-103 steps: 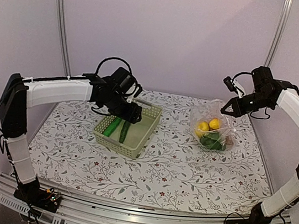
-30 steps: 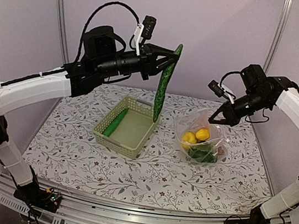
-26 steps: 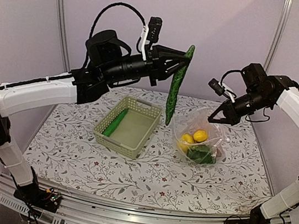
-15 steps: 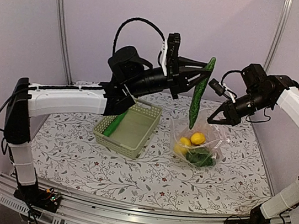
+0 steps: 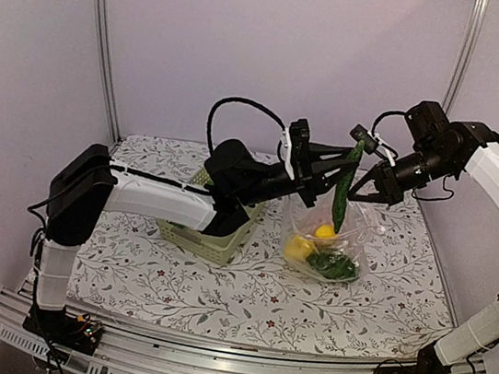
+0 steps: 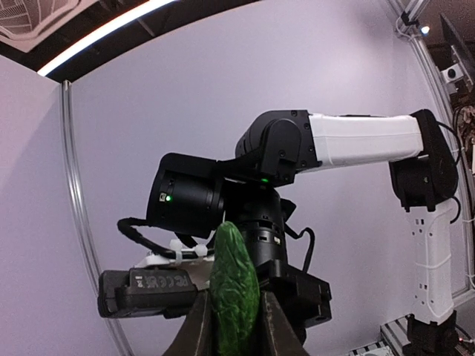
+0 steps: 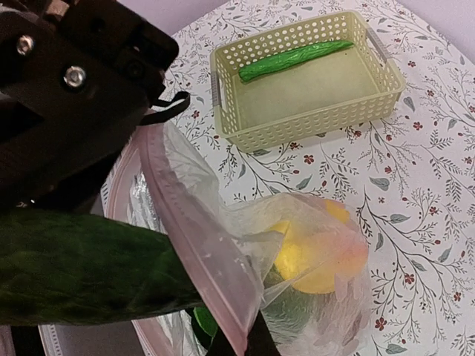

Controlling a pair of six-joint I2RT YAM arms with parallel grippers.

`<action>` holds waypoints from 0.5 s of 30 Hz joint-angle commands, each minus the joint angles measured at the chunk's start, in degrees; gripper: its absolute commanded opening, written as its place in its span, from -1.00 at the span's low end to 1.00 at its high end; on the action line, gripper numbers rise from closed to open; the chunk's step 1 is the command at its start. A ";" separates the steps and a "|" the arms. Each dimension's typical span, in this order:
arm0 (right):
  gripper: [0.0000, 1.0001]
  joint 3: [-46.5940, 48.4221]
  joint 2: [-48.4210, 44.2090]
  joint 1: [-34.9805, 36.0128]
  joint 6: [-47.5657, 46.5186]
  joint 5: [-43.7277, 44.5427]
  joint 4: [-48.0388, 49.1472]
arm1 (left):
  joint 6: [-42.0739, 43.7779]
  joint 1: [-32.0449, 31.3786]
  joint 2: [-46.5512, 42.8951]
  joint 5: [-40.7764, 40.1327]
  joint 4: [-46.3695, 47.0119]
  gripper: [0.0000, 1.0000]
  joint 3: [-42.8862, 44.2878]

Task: Place the food in the zip-top bag and seal the zipper
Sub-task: Place the fake vegetable in the zipper food storage bag.

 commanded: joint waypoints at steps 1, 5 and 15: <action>-0.99 3.01 -0.05 0.38 0.46 -1.56 0.61 | 6.02 -3.09 5.23 -12.43 15.44 -1.00 -3.19; -0.99 3.57 0.24 0.32 0.82 -0.69 1.09 | 8.78 -5.27 8.64 -22.91 19.00 -0.97 -4.00; -1.00 4.03 1.76 -1.21 2.16 1.76 3.08 | 6.33 -7.13 4.55 -29.23 18.49 0.57 -6.34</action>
